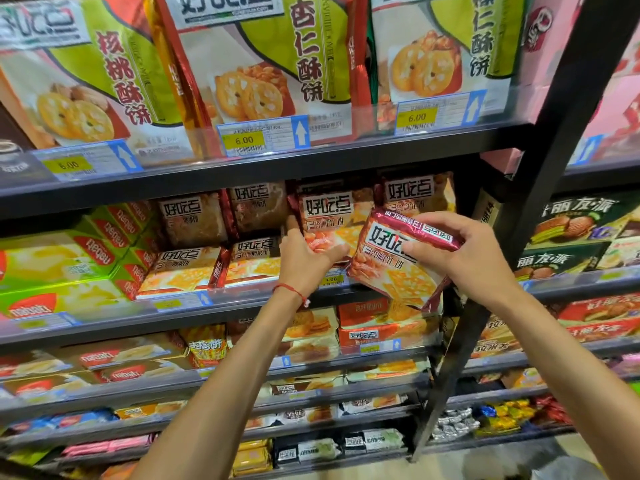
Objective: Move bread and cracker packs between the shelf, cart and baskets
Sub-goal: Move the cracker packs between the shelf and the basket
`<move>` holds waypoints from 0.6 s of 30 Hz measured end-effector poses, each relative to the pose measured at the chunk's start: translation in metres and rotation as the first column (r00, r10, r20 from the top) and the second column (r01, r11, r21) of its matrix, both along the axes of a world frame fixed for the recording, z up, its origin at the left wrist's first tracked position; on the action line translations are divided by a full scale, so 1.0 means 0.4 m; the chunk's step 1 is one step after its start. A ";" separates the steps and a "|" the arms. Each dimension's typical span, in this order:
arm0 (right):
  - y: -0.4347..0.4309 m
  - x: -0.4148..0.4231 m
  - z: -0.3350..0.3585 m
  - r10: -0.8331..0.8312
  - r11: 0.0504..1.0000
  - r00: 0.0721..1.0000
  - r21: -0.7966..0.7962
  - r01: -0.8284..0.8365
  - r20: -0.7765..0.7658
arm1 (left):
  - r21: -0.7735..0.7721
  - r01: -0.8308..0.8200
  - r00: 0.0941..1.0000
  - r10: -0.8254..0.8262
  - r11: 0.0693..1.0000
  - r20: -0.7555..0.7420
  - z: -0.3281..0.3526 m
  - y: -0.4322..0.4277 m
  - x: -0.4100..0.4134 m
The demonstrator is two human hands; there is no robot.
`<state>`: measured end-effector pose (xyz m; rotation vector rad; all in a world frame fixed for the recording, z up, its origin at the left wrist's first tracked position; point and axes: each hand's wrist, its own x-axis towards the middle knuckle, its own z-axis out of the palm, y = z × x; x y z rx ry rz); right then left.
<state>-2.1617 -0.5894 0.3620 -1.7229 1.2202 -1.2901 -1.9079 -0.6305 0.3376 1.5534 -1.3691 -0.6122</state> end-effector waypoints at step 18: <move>-0.041 -0.029 -0.009 0.025 0.999 0.999 0.024 -0.026 0.046 | 0.012 -0.240 0.946 0.231 0.971 0.229 -0.022 -0.034 -0.040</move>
